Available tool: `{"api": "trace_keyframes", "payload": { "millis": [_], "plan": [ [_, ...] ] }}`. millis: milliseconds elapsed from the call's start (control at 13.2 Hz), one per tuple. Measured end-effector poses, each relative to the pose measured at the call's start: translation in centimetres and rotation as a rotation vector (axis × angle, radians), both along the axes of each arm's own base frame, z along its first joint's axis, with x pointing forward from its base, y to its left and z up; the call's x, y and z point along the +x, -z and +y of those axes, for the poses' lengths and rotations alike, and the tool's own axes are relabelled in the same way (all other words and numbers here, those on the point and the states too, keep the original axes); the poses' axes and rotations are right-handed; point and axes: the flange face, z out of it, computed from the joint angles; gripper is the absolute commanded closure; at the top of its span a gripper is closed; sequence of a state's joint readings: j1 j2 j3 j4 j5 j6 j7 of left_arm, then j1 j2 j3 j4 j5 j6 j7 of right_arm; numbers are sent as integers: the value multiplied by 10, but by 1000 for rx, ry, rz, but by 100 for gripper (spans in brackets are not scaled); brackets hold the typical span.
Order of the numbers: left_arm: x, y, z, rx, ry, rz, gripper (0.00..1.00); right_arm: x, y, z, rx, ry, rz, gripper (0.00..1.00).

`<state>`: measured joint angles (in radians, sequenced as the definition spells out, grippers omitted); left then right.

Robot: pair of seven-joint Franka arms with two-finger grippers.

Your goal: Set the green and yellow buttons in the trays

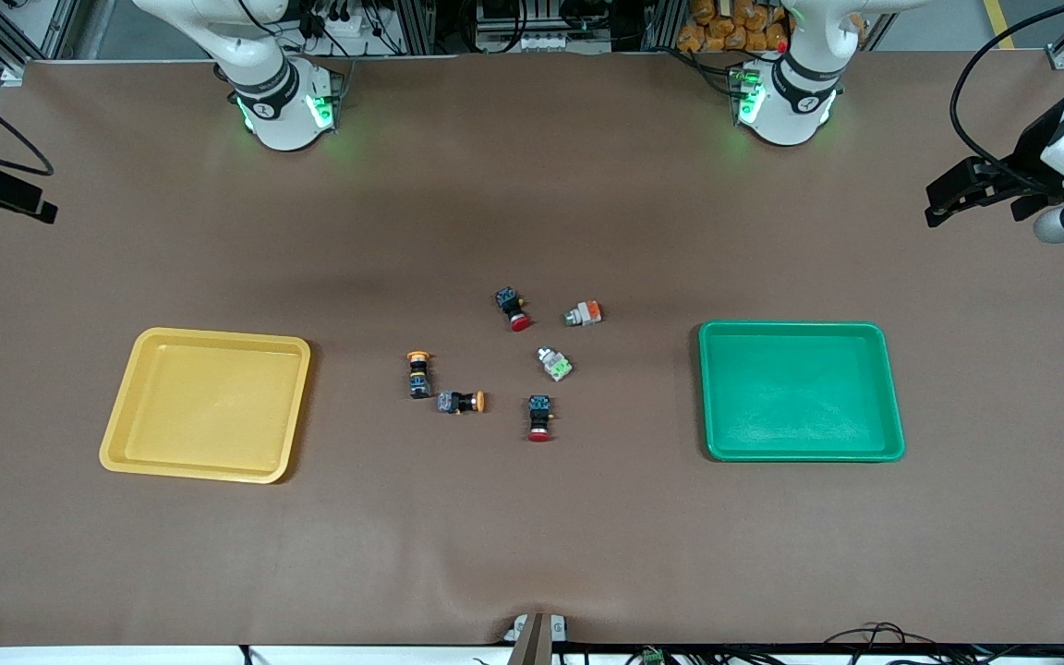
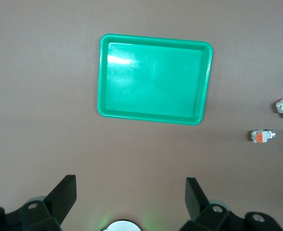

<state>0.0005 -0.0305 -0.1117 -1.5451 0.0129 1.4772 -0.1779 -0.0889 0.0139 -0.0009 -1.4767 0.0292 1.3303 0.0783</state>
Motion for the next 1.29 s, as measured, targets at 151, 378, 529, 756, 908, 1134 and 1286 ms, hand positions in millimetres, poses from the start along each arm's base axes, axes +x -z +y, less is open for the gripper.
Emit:
{"api": "trace_keyframes", "payload": {
  "millis": [151,378,529,756,908,1134,1286],
  "plan": [
    [0,0,0,0,0,0,0,1,0,16,1,-30,0,0],
    [0,-2,1,0,-1,-3,0,1,1,31,1,-58,10,0],
    [0,-4,1,-1,-1,-8,0,-4,7,30,4,-58,60,0],
    [1,-4,0,-1,-1,-9,0,5,36,34,9,-65,130,0],
    [2,-2,1,-1,-1,-6,0,27,80,36,12,-69,180,0],
    [4,0,0,-1,-1,-1,0,68,165,45,23,-77,240,0],
    [4,1,0,-1,-1,3,0,81,194,48,60,-68,250,0]
  ]
}}
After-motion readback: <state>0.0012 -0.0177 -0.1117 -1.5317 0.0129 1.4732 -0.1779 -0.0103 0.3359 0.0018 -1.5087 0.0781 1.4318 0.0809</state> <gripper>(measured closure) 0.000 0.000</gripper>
